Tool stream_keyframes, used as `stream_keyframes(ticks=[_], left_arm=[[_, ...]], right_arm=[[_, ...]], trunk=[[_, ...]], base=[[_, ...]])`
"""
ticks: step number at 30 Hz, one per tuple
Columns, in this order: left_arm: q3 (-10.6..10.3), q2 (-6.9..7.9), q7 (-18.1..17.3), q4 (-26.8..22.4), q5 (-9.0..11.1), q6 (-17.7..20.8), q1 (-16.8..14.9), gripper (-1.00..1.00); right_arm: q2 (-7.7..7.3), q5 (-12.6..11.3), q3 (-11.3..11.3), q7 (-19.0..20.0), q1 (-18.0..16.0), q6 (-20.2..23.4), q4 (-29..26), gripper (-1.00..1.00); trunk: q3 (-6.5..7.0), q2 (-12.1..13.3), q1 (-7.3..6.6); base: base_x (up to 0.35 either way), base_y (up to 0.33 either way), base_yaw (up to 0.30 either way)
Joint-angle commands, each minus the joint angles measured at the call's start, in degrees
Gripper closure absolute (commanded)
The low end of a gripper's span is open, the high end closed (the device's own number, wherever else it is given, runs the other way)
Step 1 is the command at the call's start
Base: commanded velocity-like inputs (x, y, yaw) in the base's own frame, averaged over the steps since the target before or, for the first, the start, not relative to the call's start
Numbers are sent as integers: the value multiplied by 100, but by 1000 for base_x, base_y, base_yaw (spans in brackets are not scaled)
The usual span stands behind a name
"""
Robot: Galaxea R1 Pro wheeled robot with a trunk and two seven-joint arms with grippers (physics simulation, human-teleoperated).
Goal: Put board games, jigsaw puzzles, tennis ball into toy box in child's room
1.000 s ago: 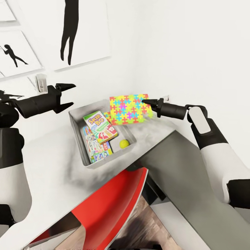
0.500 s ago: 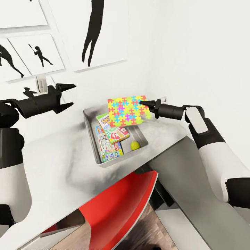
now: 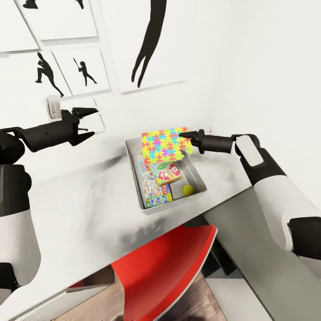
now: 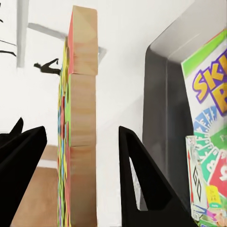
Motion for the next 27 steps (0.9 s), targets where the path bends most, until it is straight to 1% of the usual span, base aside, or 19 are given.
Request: stream_keyframes(ticks=[1,5,6,10,16,23,27], left_arm=[[4,-2,59,0,51,15,-7,-100],[-5,-2,59,0,51,15,-7,-100],[-5,-2,59,0,51,15,-7,-100],[-12,-2,59,0,51,15,-6,-100],[-16,-2,59,0,51,15,-6,-100],[-17,-2,59,0,51,15,-6,-100],[-22,-2,59,0,51,15,-6,-100]], right_arm=[[-9,24,14,-55,-34,4,30,100],[-12,34,17,-444,-109,4,84,100],[-12,34,17,-444,-109,4,84,100],[-10,42,26,-640,-148,4,99,100],[-2,76,44,-725,-158,4,106,100],[4,259,96,-776,-127,4,109,100],[8,308,108,-786,-112,4,110,100]], trunk=[[-6,-10,3],[1,-10,3],[3,-10,3],[6,-10,3],[8,-10,3],[-8,-10,3],[-33,-10,3]], base=[[0,0,224],[0,0,145],[0,0,101],[0,0,59],[0,0,26],[0,0,8],[0,0,3]])
